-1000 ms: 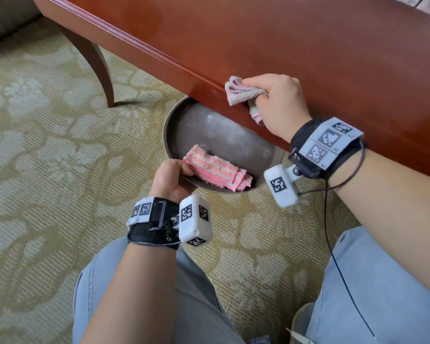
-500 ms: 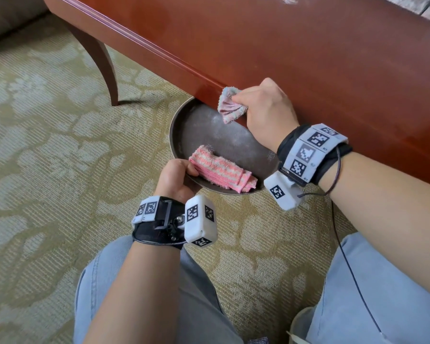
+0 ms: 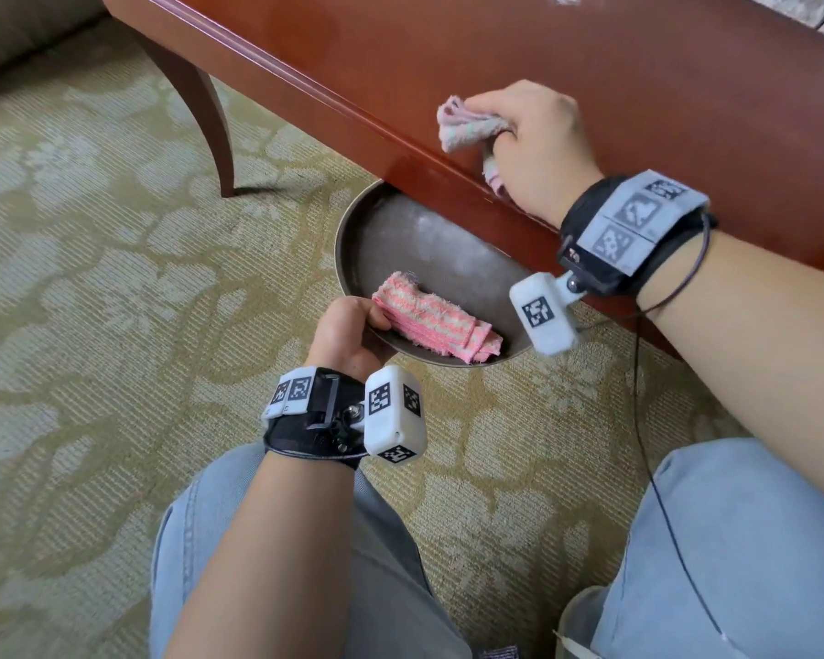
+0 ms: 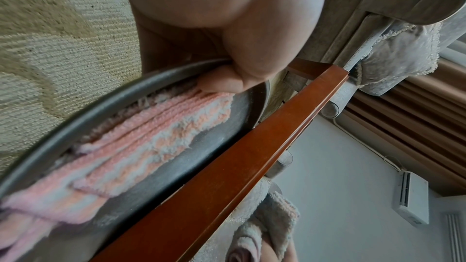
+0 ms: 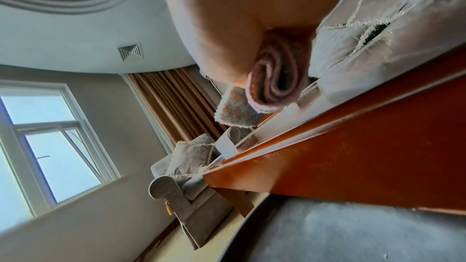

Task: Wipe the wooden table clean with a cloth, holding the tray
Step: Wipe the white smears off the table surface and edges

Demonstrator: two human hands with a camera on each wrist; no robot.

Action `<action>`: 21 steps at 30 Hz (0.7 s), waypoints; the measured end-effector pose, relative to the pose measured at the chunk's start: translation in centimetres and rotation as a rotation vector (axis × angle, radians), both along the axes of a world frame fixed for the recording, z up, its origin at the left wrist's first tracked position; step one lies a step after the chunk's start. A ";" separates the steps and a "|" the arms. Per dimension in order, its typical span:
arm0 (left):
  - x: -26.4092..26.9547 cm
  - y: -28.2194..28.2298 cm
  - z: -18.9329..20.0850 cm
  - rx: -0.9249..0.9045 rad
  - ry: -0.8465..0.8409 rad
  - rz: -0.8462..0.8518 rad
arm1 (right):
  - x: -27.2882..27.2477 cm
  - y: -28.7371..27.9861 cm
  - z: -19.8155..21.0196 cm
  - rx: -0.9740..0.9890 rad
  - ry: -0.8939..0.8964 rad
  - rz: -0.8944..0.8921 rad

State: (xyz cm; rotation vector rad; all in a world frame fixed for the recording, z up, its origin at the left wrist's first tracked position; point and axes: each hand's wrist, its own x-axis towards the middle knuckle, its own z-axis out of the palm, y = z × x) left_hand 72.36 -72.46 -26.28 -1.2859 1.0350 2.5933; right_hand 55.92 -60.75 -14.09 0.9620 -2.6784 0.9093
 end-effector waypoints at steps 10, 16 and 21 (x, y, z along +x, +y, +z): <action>-0.4 0.1 -0.1 -0.007 -0.004 0.035 | -0.4 -4.0 -1.4 0.511 0.077 0.206; -0.7 0.1 -0.4 -0.011 -0.009 0.013 | -0.3 -4.5 -1.8 0.499 -0.103 0.083; -0.7 0.1 -0.7 -0.001 0.002 0.021 | -0.2 -1.8 -2.2 0.422 -0.152 0.022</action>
